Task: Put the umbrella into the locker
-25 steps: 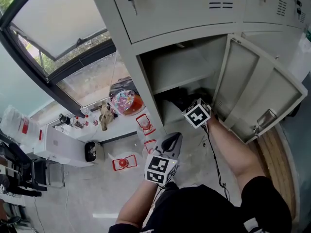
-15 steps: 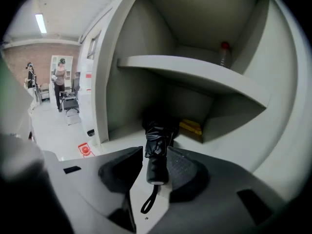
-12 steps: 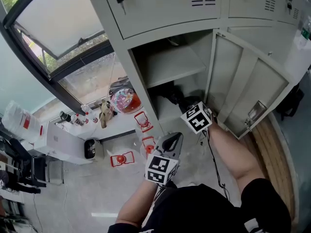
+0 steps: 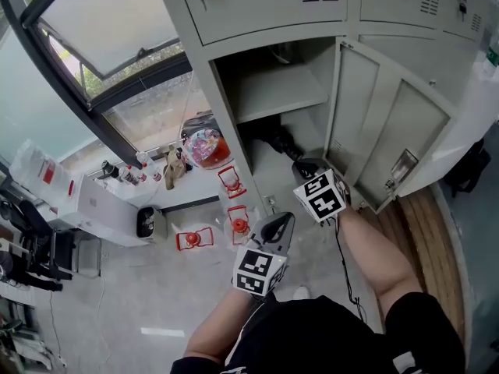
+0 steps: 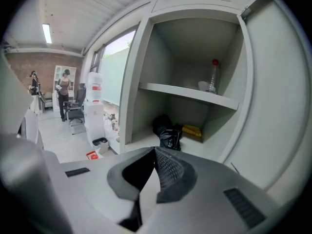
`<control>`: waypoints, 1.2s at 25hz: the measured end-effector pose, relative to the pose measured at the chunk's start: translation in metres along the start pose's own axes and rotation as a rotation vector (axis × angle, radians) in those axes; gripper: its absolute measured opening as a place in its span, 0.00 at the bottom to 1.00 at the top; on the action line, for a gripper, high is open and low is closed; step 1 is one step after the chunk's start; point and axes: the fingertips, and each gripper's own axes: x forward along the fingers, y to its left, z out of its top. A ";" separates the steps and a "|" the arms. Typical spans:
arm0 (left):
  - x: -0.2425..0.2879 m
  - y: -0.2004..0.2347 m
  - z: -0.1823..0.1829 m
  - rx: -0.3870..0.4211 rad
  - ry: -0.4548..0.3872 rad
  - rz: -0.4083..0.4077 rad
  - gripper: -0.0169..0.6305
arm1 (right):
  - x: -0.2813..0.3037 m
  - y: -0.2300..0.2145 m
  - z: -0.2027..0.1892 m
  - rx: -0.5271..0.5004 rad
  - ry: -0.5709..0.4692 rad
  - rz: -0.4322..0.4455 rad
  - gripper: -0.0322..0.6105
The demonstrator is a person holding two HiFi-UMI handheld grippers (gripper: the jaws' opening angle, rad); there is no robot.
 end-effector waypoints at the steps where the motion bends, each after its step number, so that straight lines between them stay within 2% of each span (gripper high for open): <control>1: -0.003 -0.003 -0.002 -0.001 0.004 0.003 0.05 | -0.004 0.004 -0.001 0.007 -0.005 0.008 0.13; 14: -0.041 -0.004 -0.024 -0.013 0.044 0.010 0.05 | -0.046 0.055 -0.002 0.130 -0.087 0.072 0.13; 30: -0.133 -0.006 -0.044 -0.036 0.010 -0.056 0.05 | -0.109 0.158 -0.017 0.202 -0.061 0.016 0.13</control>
